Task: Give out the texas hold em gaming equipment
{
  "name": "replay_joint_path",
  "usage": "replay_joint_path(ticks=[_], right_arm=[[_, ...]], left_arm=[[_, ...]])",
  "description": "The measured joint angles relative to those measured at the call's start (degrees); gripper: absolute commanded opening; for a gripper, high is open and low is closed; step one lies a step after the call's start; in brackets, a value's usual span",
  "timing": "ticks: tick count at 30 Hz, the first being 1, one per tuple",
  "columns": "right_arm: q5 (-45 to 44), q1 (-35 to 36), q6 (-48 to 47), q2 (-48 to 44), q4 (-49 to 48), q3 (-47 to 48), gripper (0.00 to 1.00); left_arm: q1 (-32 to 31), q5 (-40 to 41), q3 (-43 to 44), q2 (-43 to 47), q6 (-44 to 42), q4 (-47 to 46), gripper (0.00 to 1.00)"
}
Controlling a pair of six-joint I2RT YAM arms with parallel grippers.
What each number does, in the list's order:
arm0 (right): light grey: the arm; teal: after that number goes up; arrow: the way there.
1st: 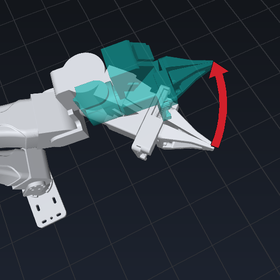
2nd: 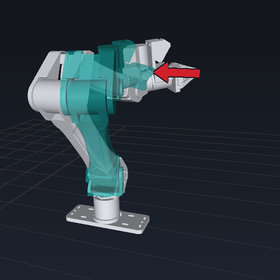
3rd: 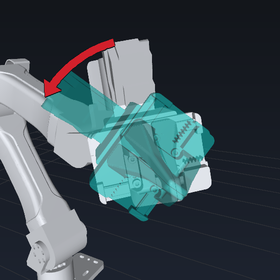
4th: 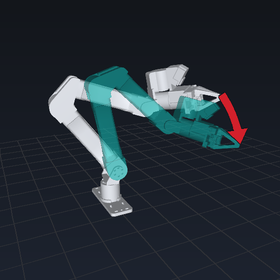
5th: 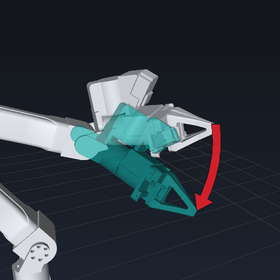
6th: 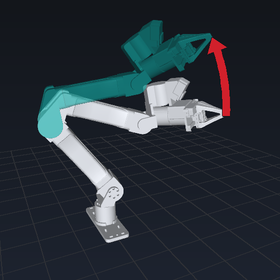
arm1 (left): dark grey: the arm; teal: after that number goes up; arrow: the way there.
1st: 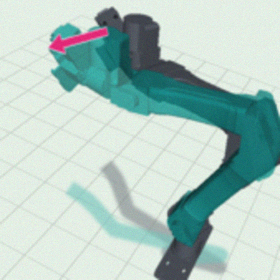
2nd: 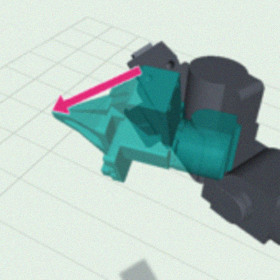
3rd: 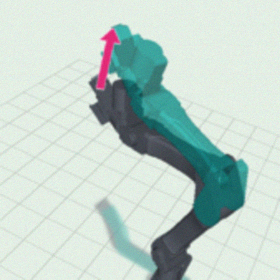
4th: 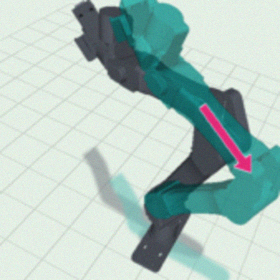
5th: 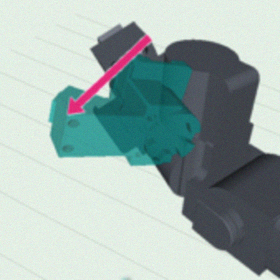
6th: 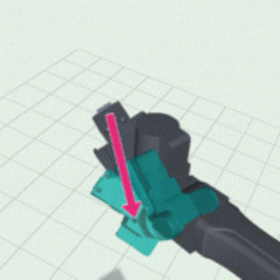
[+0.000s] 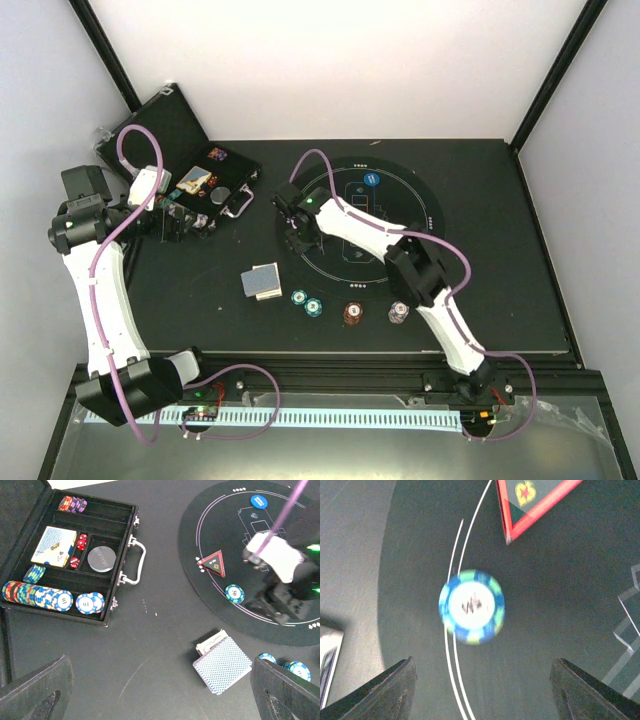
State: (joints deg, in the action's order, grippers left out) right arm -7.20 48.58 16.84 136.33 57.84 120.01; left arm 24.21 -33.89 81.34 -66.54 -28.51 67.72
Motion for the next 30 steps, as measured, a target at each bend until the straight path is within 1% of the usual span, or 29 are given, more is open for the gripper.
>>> replay_joint_path(ticks=[4, 7, 11, 14, 19, 26, 30], right_arm=[[-1.3, 2.4, 0.6, -10.6, -1.0, -10.0, 0.79], [-1.4, 6.5, 1.9, -19.8, -3.5, -19.5, 0.80], [-0.7, 12.0, 4.4, -27.1, -6.4, -30.1, 0.81], [-0.1, 14.8, 6.2, -27.5, -7.6, -35.6, 0.81], [0.8, 16.4, 8.0, -27.1, -9.0, -42.2, 0.81], [0.9, 16.4, 8.9, -26.0, -11.3, -42.9, 0.75], [0.9, 16.4, 8.8, -23.9, -12.0, -42.5, 0.70]], left_arm=[[0.0, 0.0, 0.0, 0.0, 0.0, 0.0, 0.99], [0.1, -0.4, 0.0, 0.0, 0.0, 0.0, 0.99], [0.1, -0.6, 0.0, 0.0, 0.0, 0.0, 0.99], [0.1, -0.7, 0.0, 0.0, 0.0, 0.0, 0.99], [0.1, -0.8, 0.0, 0.0, -0.1, 0.0, 0.99], [0.1, -0.9, 0.0, 0.0, -0.1, 0.0, 0.99], [0.1, -0.9, 0.0, 0.0, -0.1, 0.0, 0.99]])
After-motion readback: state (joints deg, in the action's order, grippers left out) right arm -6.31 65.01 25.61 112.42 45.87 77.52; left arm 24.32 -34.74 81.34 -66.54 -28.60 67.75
